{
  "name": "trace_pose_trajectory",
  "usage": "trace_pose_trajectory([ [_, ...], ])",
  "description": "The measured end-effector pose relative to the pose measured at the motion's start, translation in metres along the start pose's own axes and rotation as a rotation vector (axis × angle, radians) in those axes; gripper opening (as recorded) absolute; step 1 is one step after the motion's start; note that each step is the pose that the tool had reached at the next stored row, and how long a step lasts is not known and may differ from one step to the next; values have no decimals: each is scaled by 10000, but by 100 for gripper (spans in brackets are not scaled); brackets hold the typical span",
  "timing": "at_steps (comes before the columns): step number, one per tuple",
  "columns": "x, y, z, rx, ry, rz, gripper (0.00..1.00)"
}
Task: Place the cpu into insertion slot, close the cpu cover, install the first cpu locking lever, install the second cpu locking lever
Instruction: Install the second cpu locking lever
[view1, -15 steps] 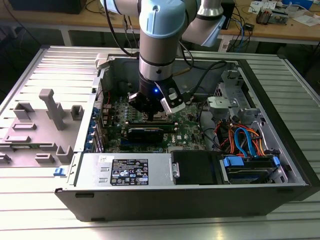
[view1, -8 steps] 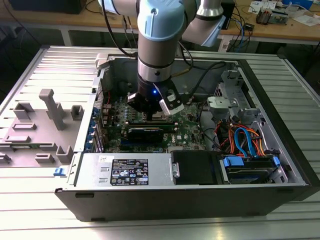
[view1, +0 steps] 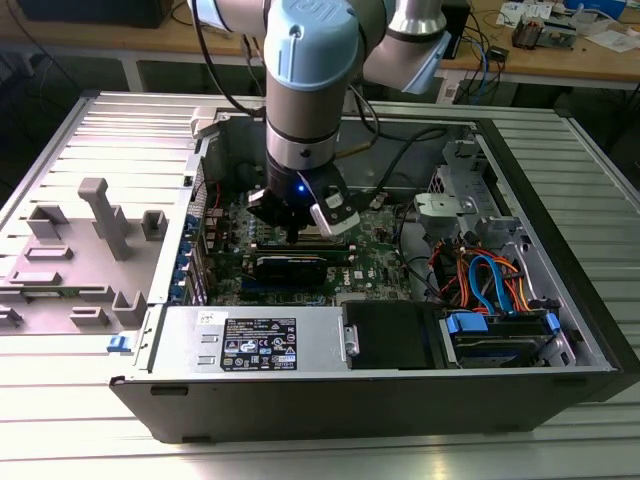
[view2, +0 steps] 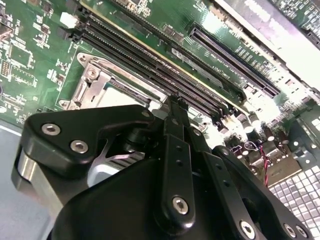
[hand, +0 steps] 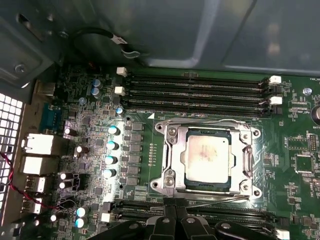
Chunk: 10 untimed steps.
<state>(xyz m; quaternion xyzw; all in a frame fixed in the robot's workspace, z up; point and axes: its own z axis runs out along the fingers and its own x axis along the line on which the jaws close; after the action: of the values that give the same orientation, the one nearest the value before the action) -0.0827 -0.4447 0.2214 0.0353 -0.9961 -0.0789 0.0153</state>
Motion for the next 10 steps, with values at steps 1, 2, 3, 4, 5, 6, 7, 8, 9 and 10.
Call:
trace_pose_trajectory([
  [1,0,-3,9,-26,0,-6,11],
  [2,2,-7,20,-64,-2,-22,11],
  [3,4,-8,25,-107,-1,-42,11],
  [4,15,-9,29,-150,0,-69,11],
  [5,29,-9,38,-170,3,-107,11],
  [6,45,-8,42,-175,7,-123,11],
  [7,55,-9,49,-183,10,-145,11],
  [8,63,-11,60,-197,14,-173,11],
  [9,72,-11,67,-214,15,-186,11],
  [10,80,-11,73,-232,15,-194,11],
])
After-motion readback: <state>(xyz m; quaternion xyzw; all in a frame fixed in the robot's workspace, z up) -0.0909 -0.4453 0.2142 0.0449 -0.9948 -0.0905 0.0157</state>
